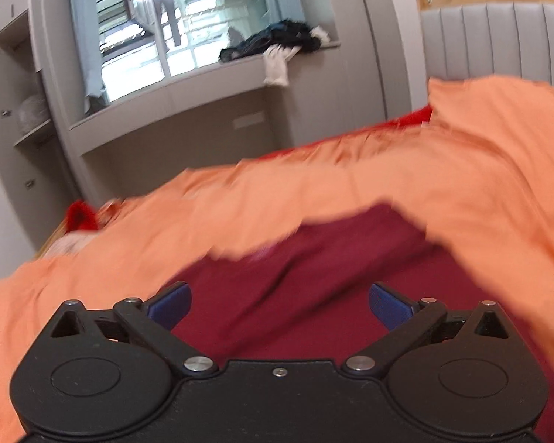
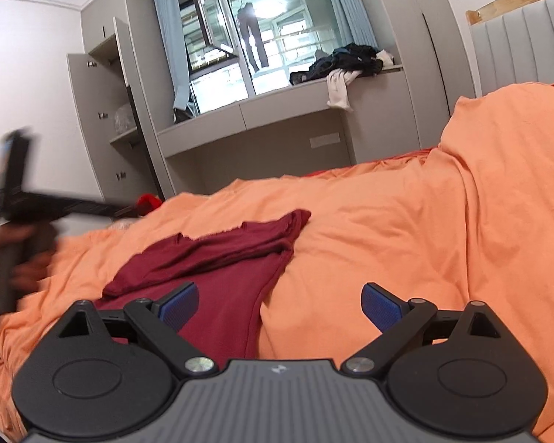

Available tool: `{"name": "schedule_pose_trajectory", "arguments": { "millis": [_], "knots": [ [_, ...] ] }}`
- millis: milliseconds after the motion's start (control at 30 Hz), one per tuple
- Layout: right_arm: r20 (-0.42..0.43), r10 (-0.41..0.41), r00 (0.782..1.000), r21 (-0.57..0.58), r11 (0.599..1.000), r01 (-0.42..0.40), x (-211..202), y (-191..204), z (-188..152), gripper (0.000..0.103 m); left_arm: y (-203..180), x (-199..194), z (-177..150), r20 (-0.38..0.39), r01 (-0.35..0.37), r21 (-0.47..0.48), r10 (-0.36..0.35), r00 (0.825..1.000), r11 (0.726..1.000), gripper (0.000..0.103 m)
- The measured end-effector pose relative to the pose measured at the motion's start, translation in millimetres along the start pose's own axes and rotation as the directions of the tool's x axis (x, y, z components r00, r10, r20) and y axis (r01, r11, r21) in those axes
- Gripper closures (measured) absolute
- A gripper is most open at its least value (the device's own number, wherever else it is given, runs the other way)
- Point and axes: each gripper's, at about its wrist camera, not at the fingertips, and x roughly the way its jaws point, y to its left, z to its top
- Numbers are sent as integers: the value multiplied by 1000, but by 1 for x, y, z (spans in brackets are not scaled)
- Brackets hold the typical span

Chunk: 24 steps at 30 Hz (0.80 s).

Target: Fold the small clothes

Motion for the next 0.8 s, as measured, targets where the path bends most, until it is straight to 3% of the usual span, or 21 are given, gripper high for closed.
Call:
{"name": "schedule_pose_trajectory", "arguments": {
  "millis": [167,300,400,567,667,800],
  "knots": [
    [-88,56,995,-66,996,-62,-20,30,-12,1,23,-60,-91,-122,-25,-14,23,992,1000,1],
    [-179,161,971,-28,985,-169,-32,45,-34,1,22,-98,-150,-158,-3,12,5,987,1000,1],
    [-240,91,966,-37,994,-103,-33,47,-49,5,16,-120,-178,-168,9,35,-3,986,999,1],
    [-335,-64,940,-239,971,-19,-38,72,-61,7,-7,-135,-211,-184,5,172,27,983,985,1],
    [-346,-58,936,-279,959,-44,-45,90,-70,5,-19,-129,-223,-191,12,239,35,981,971,1],
    [-375,-48,926,-286,956,-66,-46,105,-81,4,-38,-118,-235,-130,-33,393,91,987,919,1]
  ]
}}
